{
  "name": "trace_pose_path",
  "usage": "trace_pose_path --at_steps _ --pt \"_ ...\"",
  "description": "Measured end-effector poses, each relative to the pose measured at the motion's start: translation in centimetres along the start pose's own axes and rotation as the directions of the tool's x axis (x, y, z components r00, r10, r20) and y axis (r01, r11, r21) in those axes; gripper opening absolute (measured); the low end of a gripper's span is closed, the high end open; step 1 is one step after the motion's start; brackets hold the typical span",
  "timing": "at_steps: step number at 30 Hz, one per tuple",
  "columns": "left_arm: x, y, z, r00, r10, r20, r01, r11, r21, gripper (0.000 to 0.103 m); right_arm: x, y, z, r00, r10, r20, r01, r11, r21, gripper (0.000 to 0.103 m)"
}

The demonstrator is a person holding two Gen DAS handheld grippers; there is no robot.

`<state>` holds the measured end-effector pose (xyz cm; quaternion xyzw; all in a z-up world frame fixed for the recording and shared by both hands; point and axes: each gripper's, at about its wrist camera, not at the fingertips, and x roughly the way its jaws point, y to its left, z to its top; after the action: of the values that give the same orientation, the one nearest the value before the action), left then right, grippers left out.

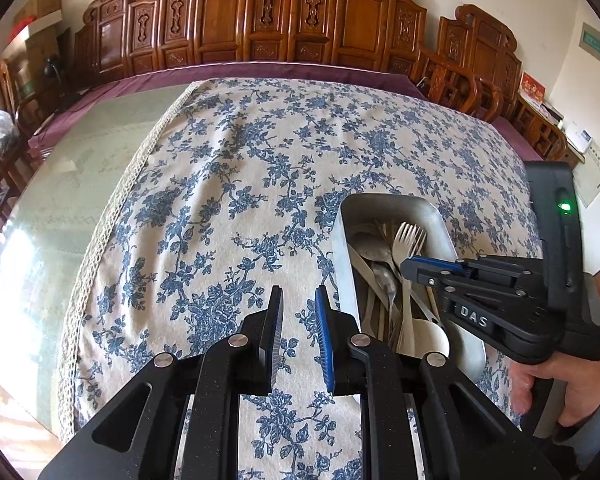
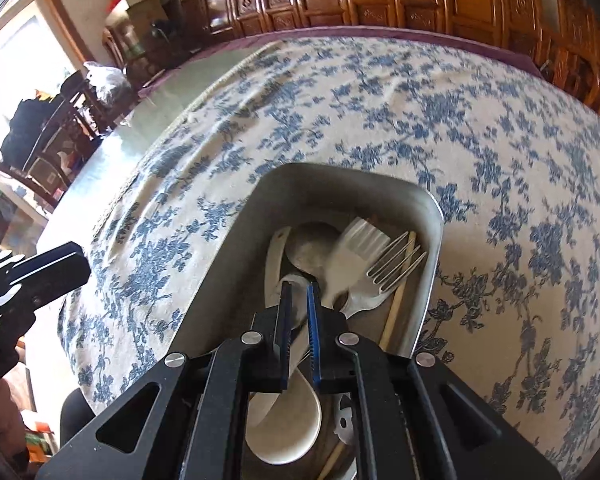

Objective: Organize utensils

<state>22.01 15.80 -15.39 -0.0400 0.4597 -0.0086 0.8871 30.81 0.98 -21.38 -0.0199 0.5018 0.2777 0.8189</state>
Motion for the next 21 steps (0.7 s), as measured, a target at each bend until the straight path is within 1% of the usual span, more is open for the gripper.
trace_pose_path --at_steps 7,8,10,14,17,18,19,21 --pt "-2.1 -1.4 -0.2 0.999 0.003 0.034 -0.003 1.000 0.005 0.016 -4.8 0.2 -1.2 0.997 0.010 0.078 -0.008 1.000 -0.021 0.010" --pt "-2.5 -1.7 -0.3 0.999 0.003 0.039 -0.003 1.000 0.007 0.016 -5.9 0.0 -1.6 0.995 0.010 0.095 -0.008 1.000 -0.021 0.010" --pt "-3.3 -2.3 -0.6 0.999 0.004 0.054 -0.005 1.000 0.012 0.025 -7.5 -0.2 -2.3 0.992 0.008 0.122 -0.005 1.000 -0.021 0.010" --pt "-5.0 -3.9 -1.1 0.997 -0.007 0.079 0.005 1.000 0.029 0.025 -10.8 -1.1 -4.0 0.985 0.000 0.173 0.003 1.000 -0.015 0.010" --pt "-6.2 -5.4 -1.8 0.995 -0.018 0.095 0.014 0.999 0.041 0.026 -13.5 -1.7 -5.4 0.976 -0.020 0.216 0.026 0.999 -0.022 0.010" --pt "-6.6 -5.9 -2.0 0.995 -0.023 0.102 0.019 0.999 0.046 0.029 -14.7 -2.0 -6.1 0.972 -0.032 0.234 0.039 0.999 -0.023 0.010" --pt "-6.8 -6.2 -2.2 0.994 -0.026 0.107 0.021 0.999 0.050 0.042 -15.3 -2.1 -6.5 0.969 -0.041 0.244 0.047 0.999 -0.022 0.010" --pt "-7.5 -7.1 -2.7 0.991 -0.037 0.126 0.030 0.998 0.060 0.051 -17.0 -2.5 -7.6 0.960 -0.063 0.272 0.071 0.997 -0.019 0.010"
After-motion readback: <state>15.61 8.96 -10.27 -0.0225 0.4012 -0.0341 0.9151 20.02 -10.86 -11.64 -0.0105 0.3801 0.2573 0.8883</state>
